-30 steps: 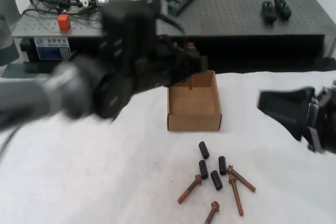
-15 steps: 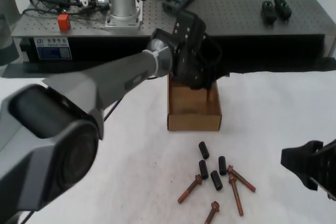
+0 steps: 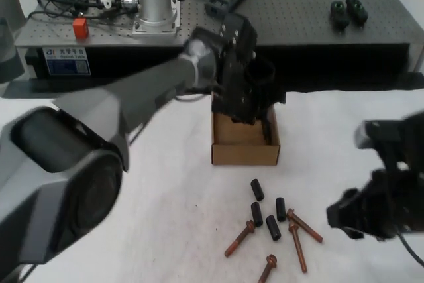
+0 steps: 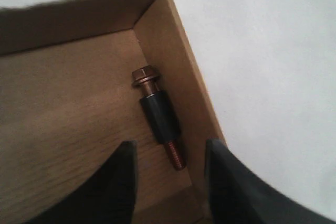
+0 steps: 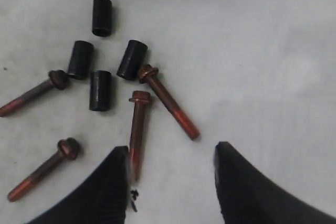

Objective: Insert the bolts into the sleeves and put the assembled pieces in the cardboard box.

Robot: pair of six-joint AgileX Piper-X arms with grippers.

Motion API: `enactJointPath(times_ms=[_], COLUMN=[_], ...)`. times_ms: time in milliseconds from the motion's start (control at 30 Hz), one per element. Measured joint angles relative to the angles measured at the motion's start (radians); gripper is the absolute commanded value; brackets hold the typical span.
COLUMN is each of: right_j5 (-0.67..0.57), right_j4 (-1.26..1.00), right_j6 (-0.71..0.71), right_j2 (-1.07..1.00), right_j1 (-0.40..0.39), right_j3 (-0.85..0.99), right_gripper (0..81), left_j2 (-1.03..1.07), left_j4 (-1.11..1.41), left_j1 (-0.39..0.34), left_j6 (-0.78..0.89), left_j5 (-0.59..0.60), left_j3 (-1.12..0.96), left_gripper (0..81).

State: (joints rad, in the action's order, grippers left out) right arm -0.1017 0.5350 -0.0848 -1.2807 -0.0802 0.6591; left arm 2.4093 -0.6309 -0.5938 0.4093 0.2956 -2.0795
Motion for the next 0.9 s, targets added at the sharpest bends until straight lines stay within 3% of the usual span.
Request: enactJointPath(times_ms=[200, 367, 567, 767, 900], right_j5=[0.102, 0.180, 0.226, 0.227, 0.227], right_j4=[0.110, 0.180, 0.183, 0.183, 0.173], right_j6=[-0.162, -0.248, -0.274, -0.285, -0.289], right_j2=[-0.255, -0.421, -0.451, -0.494, -0.497], right_j1=[-0.091, -0.157, -0.159, -0.161, -0.160], right_j3=[0.194, 0.291, 0.308, 0.314, 0.316], right_gripper=[36.7, 33.5, 27.2, 27.2, 27.2], left_j2=[-0.187, -0.410, -0.677, -0.918, -0.969], left_j4=[-0.083, -0.052, 0.059, 0.083, 0.084], left_j1=[0.041, 0.082, 0.095, 0.095, 0.095], left_j6=[-0.126, -0.192, -0.229, -0.263, -0.294], left_j5=[-0.067, -0.102, -0.107, -0.107, -0.107], left_j3=[0.045, 0.234, 0.658, 0.864, 0.964], left_gripper=[31.4, 31.4, 31.4, 31.4, 31.4])
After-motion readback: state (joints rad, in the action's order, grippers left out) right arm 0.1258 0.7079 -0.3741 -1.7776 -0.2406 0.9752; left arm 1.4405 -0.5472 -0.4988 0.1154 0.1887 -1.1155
